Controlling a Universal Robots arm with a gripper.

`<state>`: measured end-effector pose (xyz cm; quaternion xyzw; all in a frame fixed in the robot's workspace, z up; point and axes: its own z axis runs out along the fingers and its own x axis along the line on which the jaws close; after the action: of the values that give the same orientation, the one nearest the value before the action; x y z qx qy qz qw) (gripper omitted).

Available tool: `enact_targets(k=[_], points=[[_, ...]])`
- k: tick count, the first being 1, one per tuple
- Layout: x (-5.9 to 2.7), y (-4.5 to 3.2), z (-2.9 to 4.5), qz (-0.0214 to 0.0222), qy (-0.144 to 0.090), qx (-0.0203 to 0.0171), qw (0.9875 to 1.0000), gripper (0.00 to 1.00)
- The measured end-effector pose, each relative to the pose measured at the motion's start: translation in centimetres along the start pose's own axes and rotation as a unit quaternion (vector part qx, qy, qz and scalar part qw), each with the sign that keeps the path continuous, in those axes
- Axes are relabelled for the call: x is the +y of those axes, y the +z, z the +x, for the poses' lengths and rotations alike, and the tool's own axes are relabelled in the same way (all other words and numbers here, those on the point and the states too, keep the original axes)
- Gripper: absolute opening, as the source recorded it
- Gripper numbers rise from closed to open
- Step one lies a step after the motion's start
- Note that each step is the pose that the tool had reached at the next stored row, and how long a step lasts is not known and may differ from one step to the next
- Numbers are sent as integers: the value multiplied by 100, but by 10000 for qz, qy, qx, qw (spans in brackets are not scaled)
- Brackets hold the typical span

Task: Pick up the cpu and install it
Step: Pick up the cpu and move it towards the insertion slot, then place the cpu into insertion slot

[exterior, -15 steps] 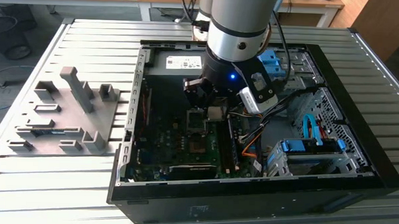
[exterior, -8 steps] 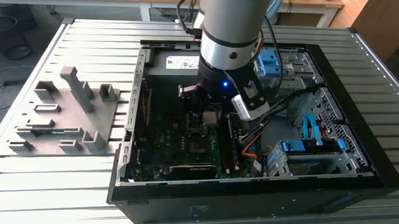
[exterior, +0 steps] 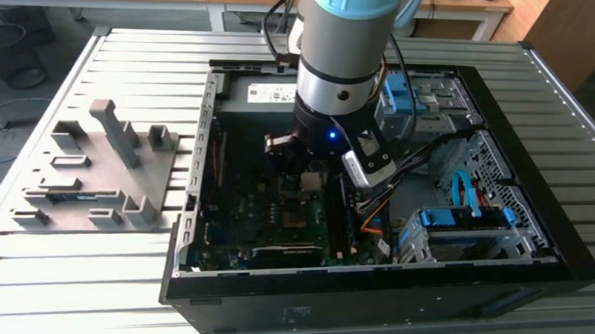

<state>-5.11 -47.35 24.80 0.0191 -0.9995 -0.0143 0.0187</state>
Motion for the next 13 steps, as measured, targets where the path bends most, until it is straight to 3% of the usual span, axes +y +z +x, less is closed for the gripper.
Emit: enact_targets(k=[6,13], points=[[-2,100,18,7,1,0,10000,47],[-2,109,19,7,0,0,10000,47]])
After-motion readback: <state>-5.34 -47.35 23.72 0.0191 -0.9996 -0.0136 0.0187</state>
